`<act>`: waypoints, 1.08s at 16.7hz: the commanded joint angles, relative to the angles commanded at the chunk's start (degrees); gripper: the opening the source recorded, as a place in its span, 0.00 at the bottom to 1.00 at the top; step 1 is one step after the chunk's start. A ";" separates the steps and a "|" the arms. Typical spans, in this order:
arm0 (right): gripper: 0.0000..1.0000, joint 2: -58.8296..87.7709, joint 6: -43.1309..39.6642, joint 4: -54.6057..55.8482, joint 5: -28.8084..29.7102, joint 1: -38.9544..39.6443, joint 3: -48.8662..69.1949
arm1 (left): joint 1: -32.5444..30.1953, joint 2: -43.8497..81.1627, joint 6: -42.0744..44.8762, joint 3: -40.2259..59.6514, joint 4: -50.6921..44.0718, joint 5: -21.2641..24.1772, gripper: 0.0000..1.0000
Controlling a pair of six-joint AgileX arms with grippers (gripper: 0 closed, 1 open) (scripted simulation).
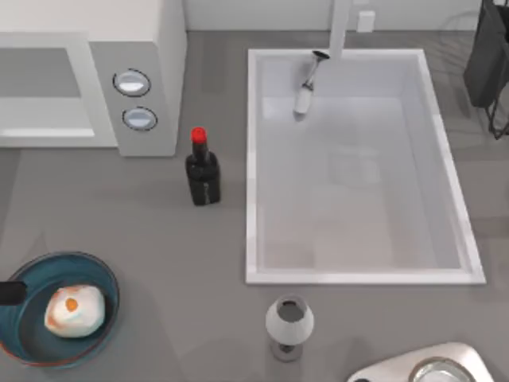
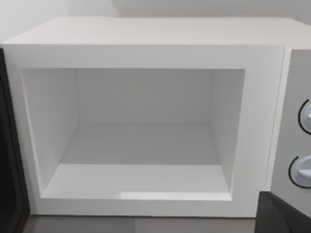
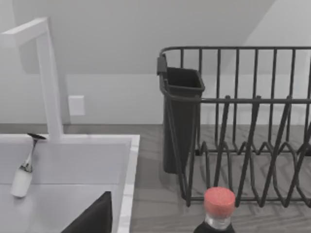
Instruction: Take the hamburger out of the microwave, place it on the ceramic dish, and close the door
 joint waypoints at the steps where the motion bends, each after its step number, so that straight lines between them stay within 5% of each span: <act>1: 1.00 0.00 0.00 0.00 0.00 0.00 0.00 | 0.00 0.00 0.00 0.00 0.00 0.00 0.00; 7: 1.00 0.00 0.00 0.00 0.00 0.00 0.00 | -0.22 -0.08 -0.01 0.20 -0.19 -0.21 0.00; 18: 1.00 0.00 0.00 0.00 0.00 0.00 0.00 | -8.34 1.68 -0.03 2.55 -1.08 -8.38 0.00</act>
